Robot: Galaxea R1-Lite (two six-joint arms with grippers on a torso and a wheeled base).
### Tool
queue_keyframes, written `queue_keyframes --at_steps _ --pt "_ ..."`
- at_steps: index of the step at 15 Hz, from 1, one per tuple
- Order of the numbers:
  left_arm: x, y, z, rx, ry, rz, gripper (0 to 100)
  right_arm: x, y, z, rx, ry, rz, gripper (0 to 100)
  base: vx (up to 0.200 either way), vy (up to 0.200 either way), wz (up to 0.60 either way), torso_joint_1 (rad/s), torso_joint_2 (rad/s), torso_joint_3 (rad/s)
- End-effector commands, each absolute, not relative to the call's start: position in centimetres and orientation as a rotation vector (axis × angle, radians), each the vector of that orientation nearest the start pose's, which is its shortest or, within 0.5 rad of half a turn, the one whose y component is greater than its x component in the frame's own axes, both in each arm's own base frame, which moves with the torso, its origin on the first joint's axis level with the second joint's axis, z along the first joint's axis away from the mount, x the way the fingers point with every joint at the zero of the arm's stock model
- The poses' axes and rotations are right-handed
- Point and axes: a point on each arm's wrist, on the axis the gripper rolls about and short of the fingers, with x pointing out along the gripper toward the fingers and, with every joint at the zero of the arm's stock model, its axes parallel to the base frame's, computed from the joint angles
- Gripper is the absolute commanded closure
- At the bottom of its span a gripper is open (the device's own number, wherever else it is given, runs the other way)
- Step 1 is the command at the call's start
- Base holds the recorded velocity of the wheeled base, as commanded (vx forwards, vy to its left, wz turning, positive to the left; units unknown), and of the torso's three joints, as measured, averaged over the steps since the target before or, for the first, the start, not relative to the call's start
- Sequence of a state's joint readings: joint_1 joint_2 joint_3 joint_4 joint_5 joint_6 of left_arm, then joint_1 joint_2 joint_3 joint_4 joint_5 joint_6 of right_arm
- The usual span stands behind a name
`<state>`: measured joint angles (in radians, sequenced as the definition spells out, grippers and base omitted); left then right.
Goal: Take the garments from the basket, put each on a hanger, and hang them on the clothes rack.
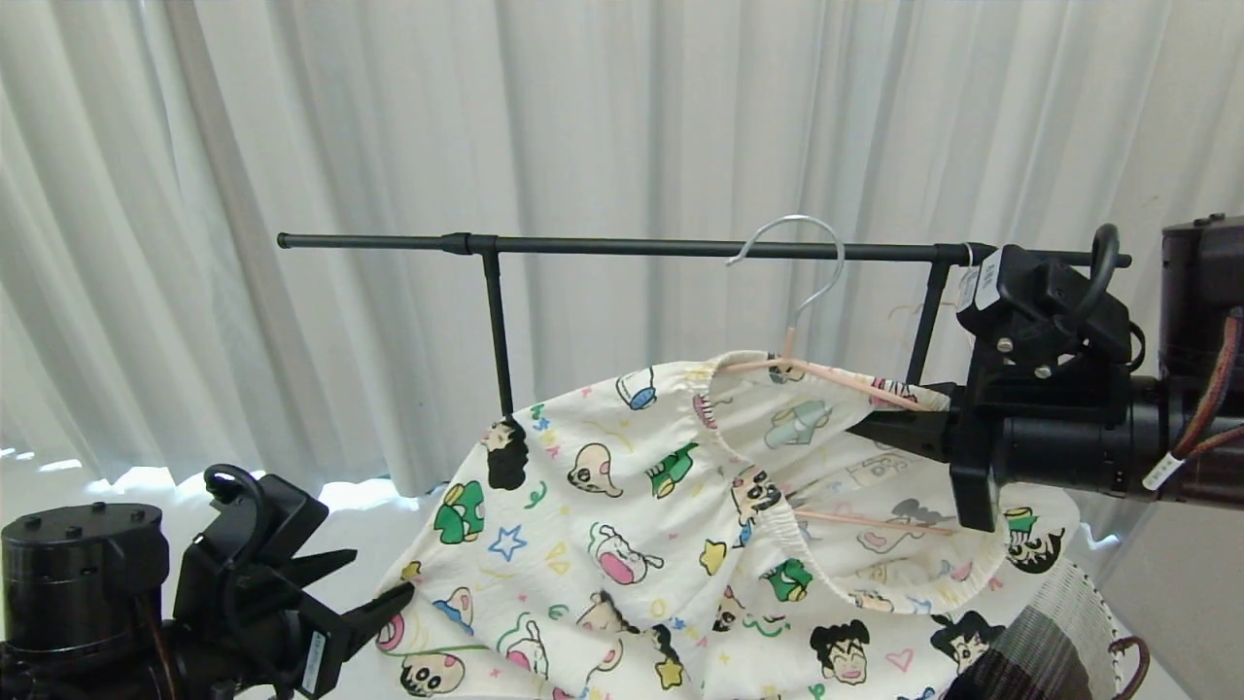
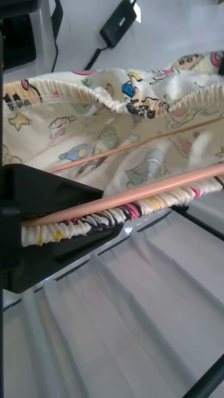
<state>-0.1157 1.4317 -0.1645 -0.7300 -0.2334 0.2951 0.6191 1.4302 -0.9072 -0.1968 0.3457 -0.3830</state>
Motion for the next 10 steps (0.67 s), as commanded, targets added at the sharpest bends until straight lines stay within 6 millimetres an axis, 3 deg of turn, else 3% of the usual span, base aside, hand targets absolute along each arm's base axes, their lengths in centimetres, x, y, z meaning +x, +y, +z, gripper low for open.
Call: queue_keyframes --at_steps 1,6,10 --pt "16.3 -2.5 10.9 0.256 0.433 -0.416 0 19.8 14.4 24.0 -0.406 0.173 0.952 100 0.000 0.000 0.00 0.000 0.00 0.000" --pt "15.8 -2.1 12.2 0.278 0.372 -0.314 0 21.5 12.1 23.0 -0.427 0.318 0.648 100 0.000 0.000 0.00 0.000 0.00 0.000" --pt "15.9 -3.1 13.9 0.290 0.283 -0.353 0 22.2 12.2 22.8 -0.227 0.399 0.503 100 0.000 0.000 0.00 0.000 0.00 0.000"
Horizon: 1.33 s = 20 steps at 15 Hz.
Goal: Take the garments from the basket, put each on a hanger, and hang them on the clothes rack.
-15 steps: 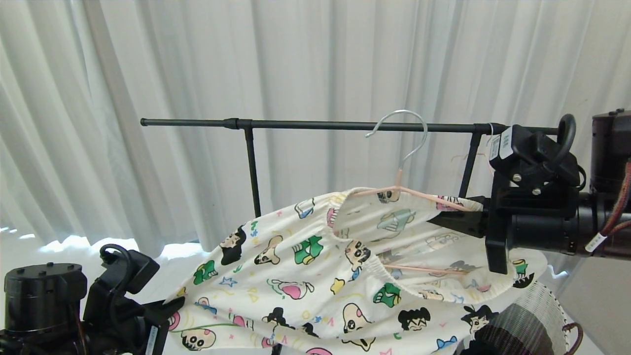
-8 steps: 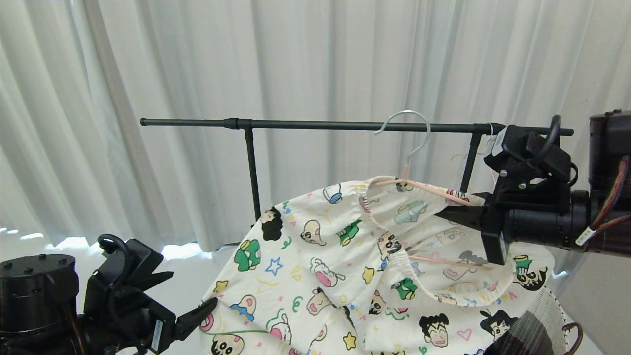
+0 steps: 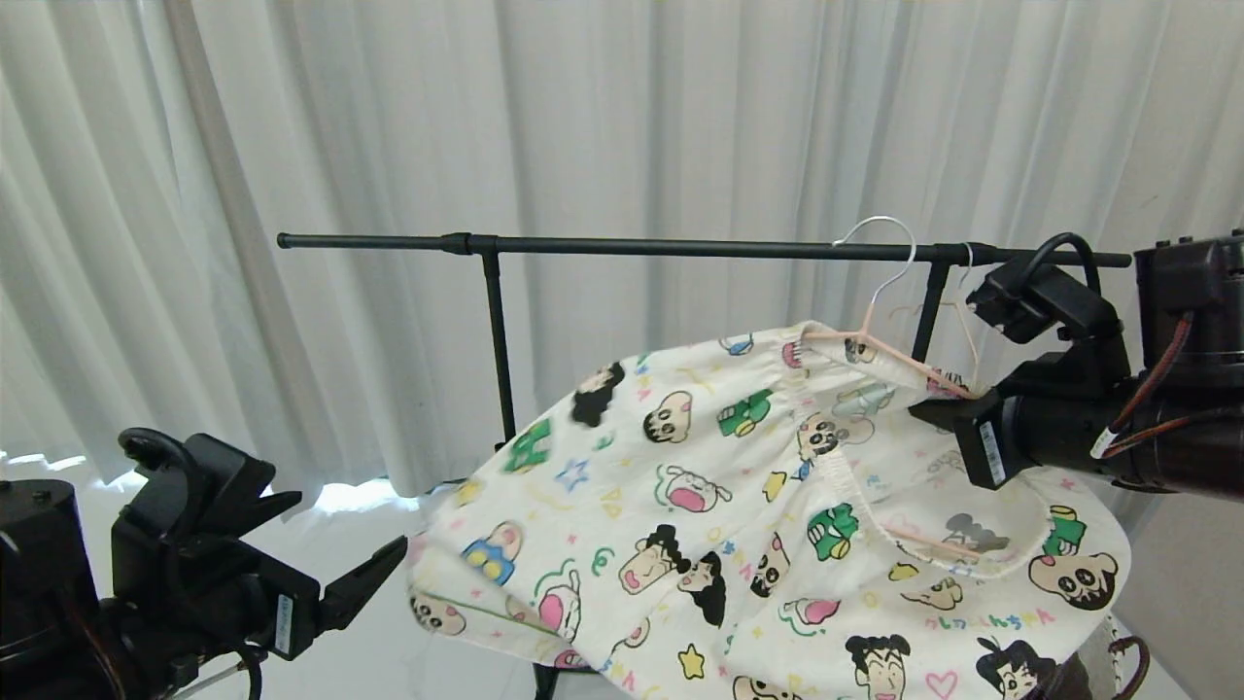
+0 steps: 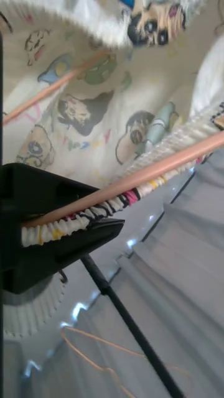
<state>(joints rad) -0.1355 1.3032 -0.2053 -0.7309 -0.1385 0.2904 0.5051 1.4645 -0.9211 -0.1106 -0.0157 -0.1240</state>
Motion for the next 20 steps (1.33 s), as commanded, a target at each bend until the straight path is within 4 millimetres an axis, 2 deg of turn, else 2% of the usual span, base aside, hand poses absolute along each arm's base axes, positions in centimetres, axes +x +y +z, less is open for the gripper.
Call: queue_keyframes --at_steps 1,4,6,9,11,17,20 --pt "15.9 -3.5 14.1 0.294 0.270 -0.380 0 22.3 12.3 23.0 -0.201 0.397 0.498 100 0.000 0.000 0.00 0.000 0.00 0.000" --pt "15.9 -5.4 14.9 0.306 0.222 -0.485 0 22.2 12.4 23.1 -0.199 0.394 0.505 100 0.000 0.000 0.00 0.000 0.00 0.000" --pt "15.8 -5.7 14.7 0.320 0.230 -0.502 0 22.3 12.3 23.0 -0.203 0.398 0.492 100 0.000 0.000 0.00 0.000 0.00 0.000" --pt "16.1 -5.4 13.7 0.343 0.291 -0.397 0 22.5 11.8 22.8 -0.223 0.416 0.395 100 0.000 0.000 0.00 0.000 0.00 0.000" --pt "16.5 -5.2 13.4 0.371 0.329 -0.262 0 23.1 11.5 22.3 -0.231 0.436 0.312 100 0.000 0.000 0.00 0.000 0.00 0.000" --pt "16.5 -4.9 13.4 0.382 0.335 -0.194 0 25.0 12.0 23.9 -0.021 0.374 0.259 100 0.000 0.000 0.00 0.000 0.00 0.000" --pt "16.5 -5.0 13.5 0.384 0.330 -0.190 0 26.1 11.8 23.9 0.003 0.347 0.231 100 0.000 0.000 0.00 0.000 0.00 0.000"
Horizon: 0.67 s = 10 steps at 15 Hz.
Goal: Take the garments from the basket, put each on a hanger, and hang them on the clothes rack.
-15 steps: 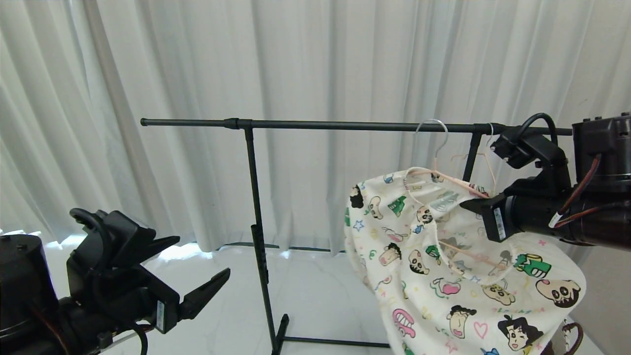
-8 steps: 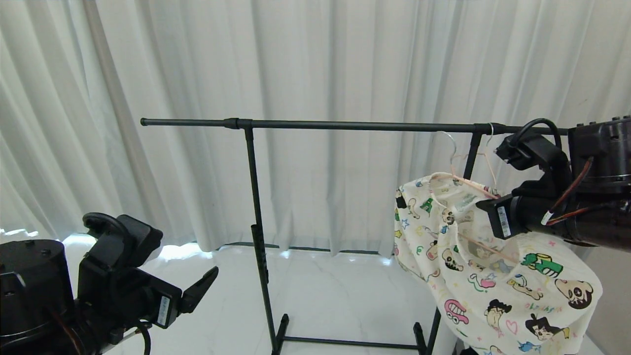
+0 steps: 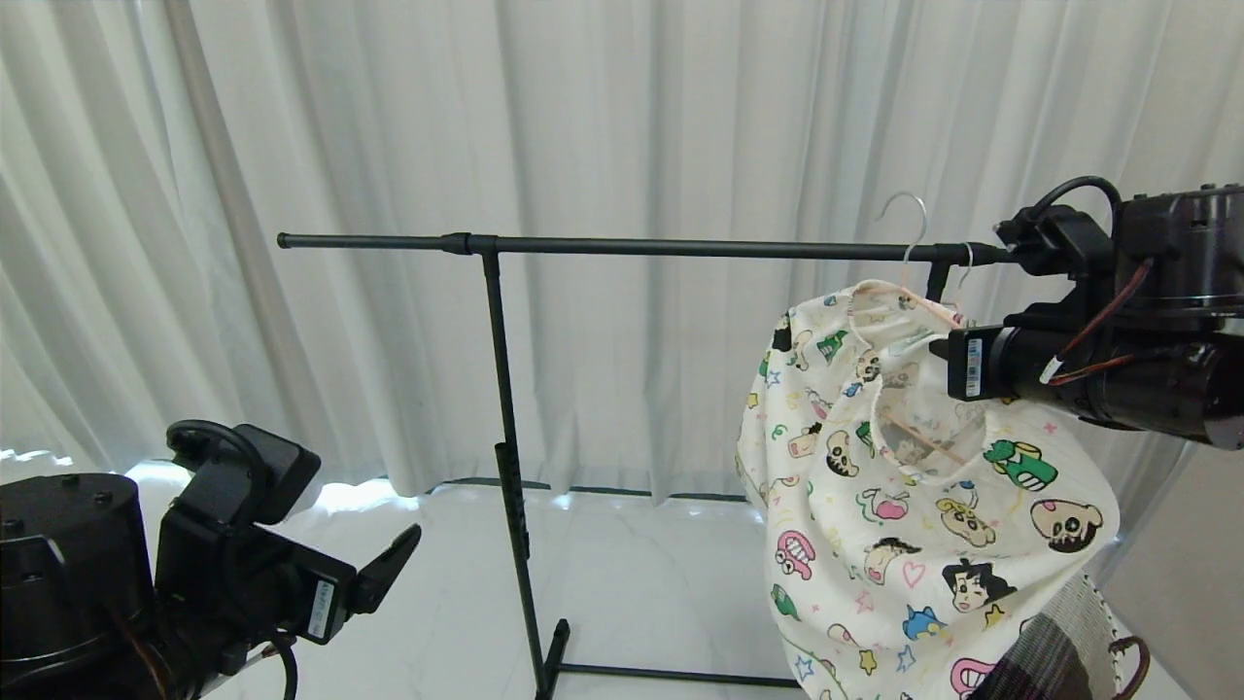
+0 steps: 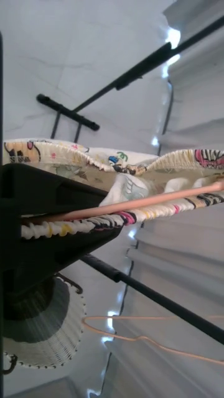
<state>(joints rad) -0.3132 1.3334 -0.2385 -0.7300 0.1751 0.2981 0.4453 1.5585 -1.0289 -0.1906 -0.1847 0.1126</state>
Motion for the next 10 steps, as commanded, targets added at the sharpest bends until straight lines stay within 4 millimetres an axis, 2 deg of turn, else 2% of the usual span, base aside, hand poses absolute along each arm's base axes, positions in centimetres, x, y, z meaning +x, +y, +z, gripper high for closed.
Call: queue_keyframes --at_steps 1,10 --pt "16.48 -5.00 13.55 0.382 0.326 -0.192 0 26.28 11.67 23.97 0.006 0.338 0.224 100 0.200 0.000 0.00 0.007 0.00 0.007" --pt "16.41 -5.18 13.65 0.380 0.310 -0.201 0 27.21 11.87 23.52 0.010 0.311 0.187 100 0.200 0.000 0.00 0.002 0.00 0.001"
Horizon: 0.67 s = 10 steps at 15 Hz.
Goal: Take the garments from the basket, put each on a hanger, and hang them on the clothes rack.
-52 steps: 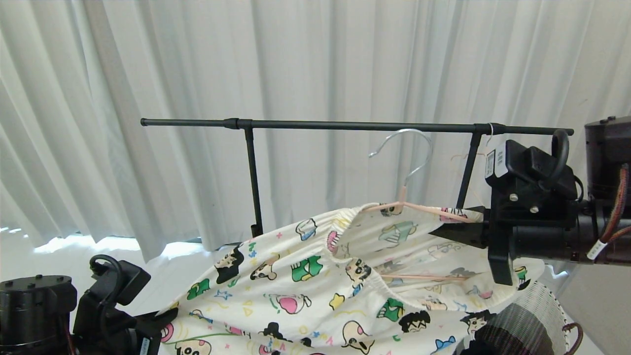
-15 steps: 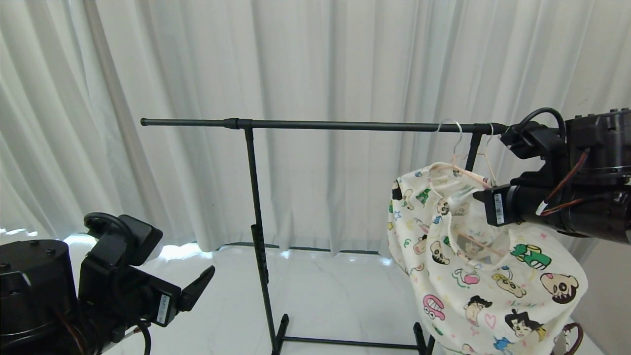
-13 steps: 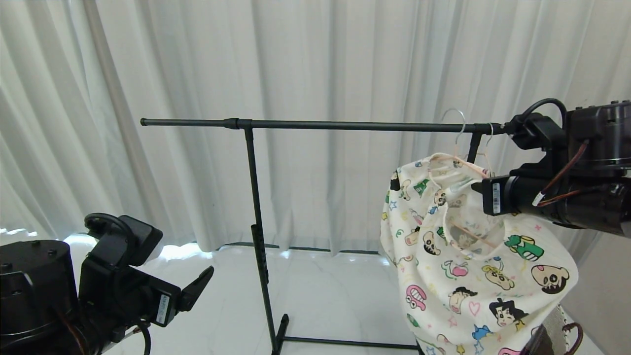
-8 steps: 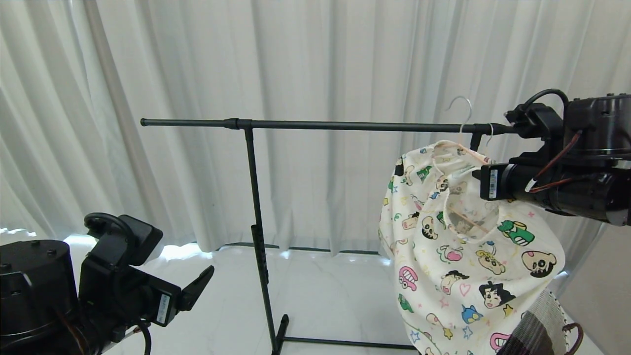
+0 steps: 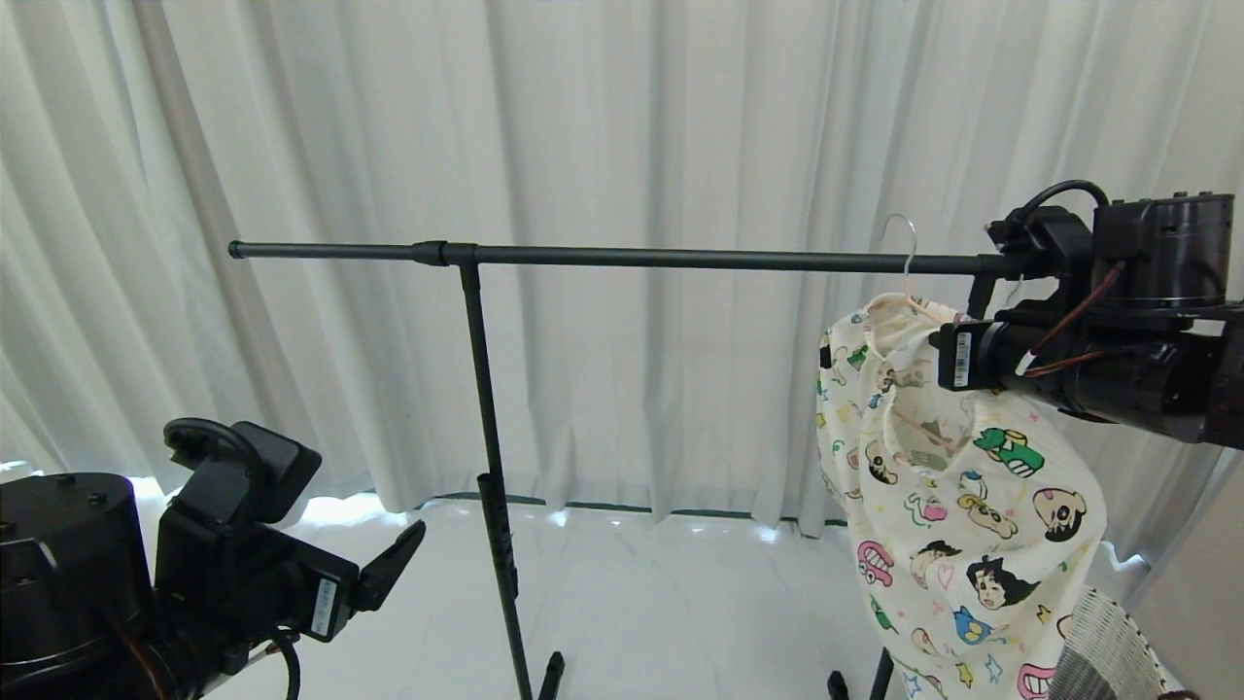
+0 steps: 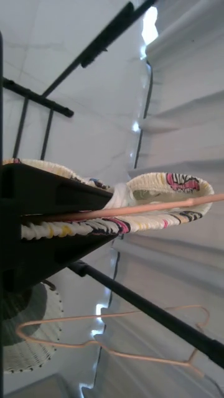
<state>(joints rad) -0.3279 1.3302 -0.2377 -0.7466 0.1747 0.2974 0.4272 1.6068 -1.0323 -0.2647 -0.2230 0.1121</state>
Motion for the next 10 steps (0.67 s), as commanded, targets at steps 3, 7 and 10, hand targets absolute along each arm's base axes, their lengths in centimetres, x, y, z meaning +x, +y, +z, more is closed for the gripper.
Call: queue_keyframes --at_steps 3,7,10 --pt "16.40 -5.20 13.65 0.380 0.310 -0.202 0 27.42 11.91 23.26 0.007 0.318 0.185 100 0.200 0.000 0.00 0.004 0.00 -0.001" --pt "16.41 -5.18 13.65 0.380 0.310 -0.201 0 28.06 11.89 22.82 0.010 0.312 0.173 100 0.200 0.000 0.00 0.001 0.00 -0.001" --pt "16.43 -5.21 13.68 0.380 0.308 -0.202 0 28.17 11.99 22.47 0.008 0.322 0.173 100 0.000 0.000 0.00 0.000 0.00 0.000"
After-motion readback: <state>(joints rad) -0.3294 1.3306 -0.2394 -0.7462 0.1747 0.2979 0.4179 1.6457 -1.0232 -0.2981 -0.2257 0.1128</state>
